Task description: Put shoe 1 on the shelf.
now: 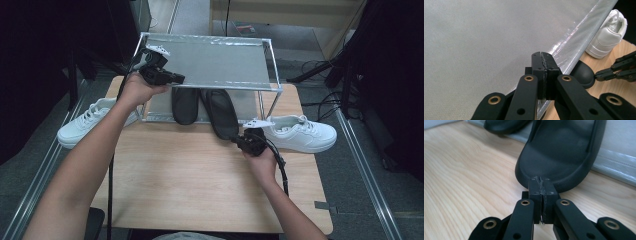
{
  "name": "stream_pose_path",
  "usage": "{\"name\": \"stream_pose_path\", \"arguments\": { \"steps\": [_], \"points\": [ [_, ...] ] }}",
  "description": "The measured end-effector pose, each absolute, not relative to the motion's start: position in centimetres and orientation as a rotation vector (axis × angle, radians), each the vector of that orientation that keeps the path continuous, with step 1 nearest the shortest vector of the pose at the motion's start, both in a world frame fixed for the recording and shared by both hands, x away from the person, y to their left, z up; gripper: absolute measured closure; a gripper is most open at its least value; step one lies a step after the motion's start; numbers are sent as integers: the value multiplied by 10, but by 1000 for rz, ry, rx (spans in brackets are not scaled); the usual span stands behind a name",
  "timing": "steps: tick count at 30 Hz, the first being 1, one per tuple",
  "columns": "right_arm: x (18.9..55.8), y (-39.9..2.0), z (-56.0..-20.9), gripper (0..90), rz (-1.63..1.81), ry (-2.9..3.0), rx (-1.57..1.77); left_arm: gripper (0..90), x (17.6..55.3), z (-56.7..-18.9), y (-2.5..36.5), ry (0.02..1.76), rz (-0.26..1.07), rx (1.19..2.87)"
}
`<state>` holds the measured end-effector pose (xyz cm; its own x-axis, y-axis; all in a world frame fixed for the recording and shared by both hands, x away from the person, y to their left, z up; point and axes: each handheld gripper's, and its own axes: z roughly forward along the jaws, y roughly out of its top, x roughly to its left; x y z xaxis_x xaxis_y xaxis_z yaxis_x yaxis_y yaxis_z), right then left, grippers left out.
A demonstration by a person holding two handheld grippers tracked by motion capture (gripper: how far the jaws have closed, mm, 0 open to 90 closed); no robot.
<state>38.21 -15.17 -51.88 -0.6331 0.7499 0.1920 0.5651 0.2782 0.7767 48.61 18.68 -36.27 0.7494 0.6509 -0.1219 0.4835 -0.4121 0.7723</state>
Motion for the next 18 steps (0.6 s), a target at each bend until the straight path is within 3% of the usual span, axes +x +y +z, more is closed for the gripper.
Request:
{"name": "stream_pose_path", "arguments": {
  "steps": [18],
  "points": [
    [407, -115, -521, 898, 1295, 2319, 1256, 900, 487, -362, 186, 854, 242, 2092]
  ]
}}
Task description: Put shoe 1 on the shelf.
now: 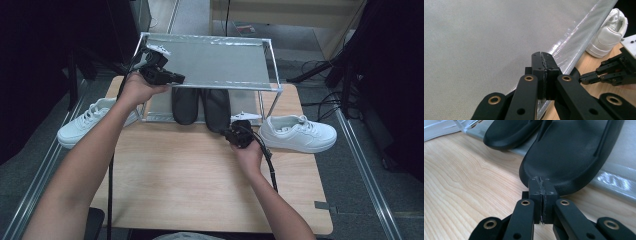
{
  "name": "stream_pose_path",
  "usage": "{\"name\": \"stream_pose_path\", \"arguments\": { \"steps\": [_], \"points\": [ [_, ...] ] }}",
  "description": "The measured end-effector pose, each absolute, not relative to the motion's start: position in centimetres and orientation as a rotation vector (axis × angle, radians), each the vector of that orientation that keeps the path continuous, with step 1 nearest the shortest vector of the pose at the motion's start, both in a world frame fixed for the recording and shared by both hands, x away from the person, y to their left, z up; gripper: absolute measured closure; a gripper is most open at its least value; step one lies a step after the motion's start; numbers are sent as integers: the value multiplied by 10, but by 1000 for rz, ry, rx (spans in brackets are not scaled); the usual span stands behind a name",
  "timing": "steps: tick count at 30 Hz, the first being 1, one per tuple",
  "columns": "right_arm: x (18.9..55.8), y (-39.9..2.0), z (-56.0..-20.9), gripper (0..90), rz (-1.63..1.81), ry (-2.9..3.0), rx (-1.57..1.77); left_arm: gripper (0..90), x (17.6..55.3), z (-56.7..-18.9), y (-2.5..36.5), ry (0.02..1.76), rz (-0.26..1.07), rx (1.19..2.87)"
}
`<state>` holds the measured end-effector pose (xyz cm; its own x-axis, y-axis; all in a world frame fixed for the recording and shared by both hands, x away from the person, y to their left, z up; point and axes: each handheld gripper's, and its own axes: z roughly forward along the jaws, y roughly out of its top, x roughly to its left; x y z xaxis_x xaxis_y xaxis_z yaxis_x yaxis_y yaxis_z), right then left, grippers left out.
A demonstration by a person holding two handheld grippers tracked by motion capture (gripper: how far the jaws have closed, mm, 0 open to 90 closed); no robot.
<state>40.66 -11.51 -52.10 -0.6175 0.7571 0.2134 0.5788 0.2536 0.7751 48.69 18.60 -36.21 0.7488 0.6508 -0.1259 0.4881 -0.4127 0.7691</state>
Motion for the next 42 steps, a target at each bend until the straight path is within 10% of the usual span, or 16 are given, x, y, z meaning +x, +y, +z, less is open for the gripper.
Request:
{"name": "stream_pose_path", "arguments": {
  "steps": [27, 42],
  "points": [
    [418, -88, -511, 879, 1332, 2376, 1208, 857, 484, -362, 186, 856, 285, 2084],
    [378, -122, -484, 691, 1453, 2427, 1032, 539, 461, -344, 192, 835, 245, 2099]
  ]
}}
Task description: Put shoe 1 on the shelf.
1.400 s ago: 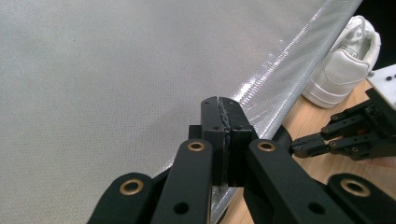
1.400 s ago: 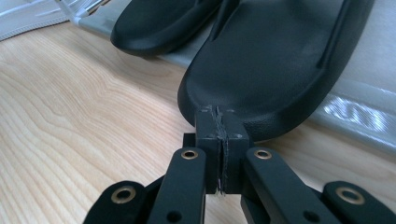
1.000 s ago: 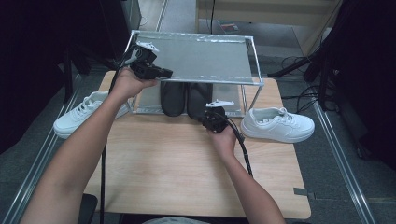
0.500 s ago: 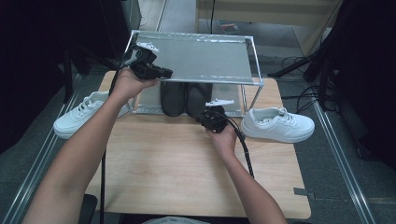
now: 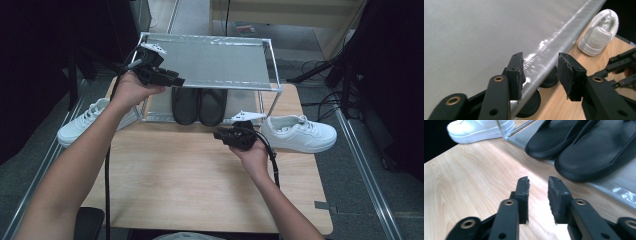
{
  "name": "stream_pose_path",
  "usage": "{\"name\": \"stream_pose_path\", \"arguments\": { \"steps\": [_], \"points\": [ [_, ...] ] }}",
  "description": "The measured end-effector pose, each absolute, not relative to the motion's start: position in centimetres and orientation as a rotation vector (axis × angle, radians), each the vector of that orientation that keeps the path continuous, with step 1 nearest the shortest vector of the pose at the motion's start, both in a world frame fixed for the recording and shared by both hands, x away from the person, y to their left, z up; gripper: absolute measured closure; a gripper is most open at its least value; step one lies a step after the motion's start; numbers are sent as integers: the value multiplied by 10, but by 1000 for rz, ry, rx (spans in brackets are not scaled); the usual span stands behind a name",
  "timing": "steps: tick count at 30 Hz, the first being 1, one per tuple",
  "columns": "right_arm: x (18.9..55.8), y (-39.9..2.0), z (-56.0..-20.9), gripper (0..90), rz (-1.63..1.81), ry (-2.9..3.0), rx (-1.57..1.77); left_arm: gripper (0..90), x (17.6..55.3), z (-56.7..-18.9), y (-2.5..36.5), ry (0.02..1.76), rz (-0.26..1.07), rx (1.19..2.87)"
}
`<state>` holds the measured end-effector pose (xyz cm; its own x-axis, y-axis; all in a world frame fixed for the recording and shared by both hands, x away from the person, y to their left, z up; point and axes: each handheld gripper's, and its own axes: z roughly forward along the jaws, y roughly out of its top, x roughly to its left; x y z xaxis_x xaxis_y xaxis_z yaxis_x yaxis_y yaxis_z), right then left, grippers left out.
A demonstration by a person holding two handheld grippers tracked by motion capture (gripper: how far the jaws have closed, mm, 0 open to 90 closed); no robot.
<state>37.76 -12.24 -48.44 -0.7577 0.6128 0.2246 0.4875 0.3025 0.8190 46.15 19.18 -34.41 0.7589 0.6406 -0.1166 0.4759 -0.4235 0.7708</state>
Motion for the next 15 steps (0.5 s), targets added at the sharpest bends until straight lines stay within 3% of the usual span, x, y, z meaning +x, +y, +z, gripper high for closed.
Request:
{"name": "stream_pose_path", "arguments": {
  "steps": [7, 15],
  "points": [
    [362, -145, -484, 546, 1416, 2435, 1109, 416, 440, -347, 197, 807, 218, 2099],
    [343, -165, -482, 513, 1420, 2441, 1122, 385, 414, -353, 204, 787, 198, 2091]
  ]
}}
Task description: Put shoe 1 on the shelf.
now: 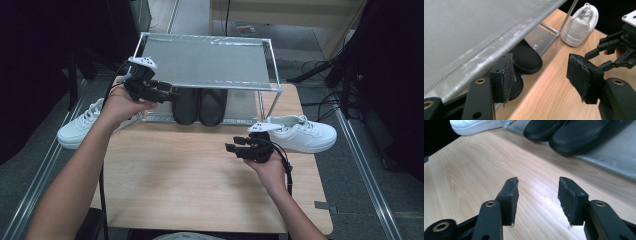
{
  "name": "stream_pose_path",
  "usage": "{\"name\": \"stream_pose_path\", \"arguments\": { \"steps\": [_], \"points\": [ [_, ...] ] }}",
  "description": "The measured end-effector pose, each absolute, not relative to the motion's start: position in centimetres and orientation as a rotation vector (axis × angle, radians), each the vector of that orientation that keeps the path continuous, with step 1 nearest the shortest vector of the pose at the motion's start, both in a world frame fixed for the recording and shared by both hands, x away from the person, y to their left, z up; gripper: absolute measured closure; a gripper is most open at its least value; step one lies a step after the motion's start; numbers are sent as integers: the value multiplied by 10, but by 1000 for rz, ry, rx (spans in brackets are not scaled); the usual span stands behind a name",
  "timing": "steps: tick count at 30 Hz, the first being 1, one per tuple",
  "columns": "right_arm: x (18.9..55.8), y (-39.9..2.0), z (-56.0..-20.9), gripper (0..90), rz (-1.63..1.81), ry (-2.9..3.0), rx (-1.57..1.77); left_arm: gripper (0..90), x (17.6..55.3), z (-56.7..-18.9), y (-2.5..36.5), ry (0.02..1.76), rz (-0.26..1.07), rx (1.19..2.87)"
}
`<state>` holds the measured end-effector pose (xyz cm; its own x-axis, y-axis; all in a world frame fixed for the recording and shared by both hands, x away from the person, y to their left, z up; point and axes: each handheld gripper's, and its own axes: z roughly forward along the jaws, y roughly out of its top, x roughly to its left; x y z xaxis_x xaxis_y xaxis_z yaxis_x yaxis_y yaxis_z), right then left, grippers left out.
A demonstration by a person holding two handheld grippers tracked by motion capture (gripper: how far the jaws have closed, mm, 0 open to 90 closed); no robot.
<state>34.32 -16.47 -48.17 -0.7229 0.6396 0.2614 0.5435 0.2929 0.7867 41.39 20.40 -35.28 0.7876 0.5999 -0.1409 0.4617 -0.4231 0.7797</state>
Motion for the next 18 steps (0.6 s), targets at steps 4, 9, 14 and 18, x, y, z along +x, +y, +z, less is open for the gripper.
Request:
{"name": "stream_pose_path", "arguments": {
  "steps": [4, 9, 14, 18],
  "points": [
    [333, -175, -479, 506, 1440, 2421, 1124, 383, 404, -361, 205, 775, 202, 2093],
    [321, -187, -475, 491, 1461, 2395, 1118, 377, 395, -383, 203, 785, 158, 2113],
    [310, -199, -471, 490, 1468, 2352, 1103, 377, 384, -402, 203, 790, 152, 2088],
    [307, -205, -472, 480, 1480, 2345, 1115, 374, 378, -412, 206, 812, 181, 2128]
  ]
}}
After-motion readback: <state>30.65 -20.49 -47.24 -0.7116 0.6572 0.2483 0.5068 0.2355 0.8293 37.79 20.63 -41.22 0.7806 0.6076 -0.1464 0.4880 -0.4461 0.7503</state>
